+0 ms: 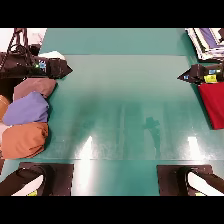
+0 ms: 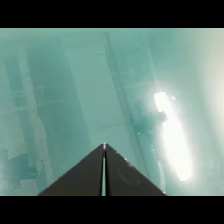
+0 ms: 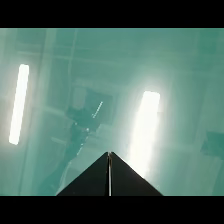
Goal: Fold the shirts.
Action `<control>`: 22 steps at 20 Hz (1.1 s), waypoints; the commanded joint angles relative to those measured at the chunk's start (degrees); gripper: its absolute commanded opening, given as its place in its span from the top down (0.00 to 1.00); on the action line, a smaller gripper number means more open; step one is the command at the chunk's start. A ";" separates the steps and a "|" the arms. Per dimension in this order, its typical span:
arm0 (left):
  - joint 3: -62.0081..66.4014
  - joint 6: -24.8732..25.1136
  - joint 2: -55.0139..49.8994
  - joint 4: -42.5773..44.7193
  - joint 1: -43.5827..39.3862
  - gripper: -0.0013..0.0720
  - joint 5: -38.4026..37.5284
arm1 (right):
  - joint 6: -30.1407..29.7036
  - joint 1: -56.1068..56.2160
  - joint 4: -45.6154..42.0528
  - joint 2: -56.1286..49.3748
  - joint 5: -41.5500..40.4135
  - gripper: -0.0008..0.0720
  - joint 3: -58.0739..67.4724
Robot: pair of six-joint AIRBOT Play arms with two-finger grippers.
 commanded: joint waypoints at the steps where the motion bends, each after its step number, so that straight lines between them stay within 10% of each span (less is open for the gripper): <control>1: 0.00 0.00 0.04 0.02 0.00 0.95 0.00 | -0.04 0.17 0.04 0.02 -0.55 0.97 0.02; 15: 0.00 0.13 0.02 1.97 0.00 0.95 5.01 | -0.04 0.17 0.04 0.02 -0.48 0.97 0.02; 16: 0.00 1.11 0.02 4.70 0.00 0.67 6.93 | -0.04 0.17 0.04 0.02 -0.59 0.97 0.00; 17: -0.02 1.49 -0.09 9.46 0.00 0.17 8.74 | -0.04 0.17 0.04 0.02 -0.59 0.97 0.00; 22: 0.00 -4.04 -6.93 27.34 6.34 0.11 16.48 | -0.04 0.17 0.13 0.02 -0.52 0.97 0.00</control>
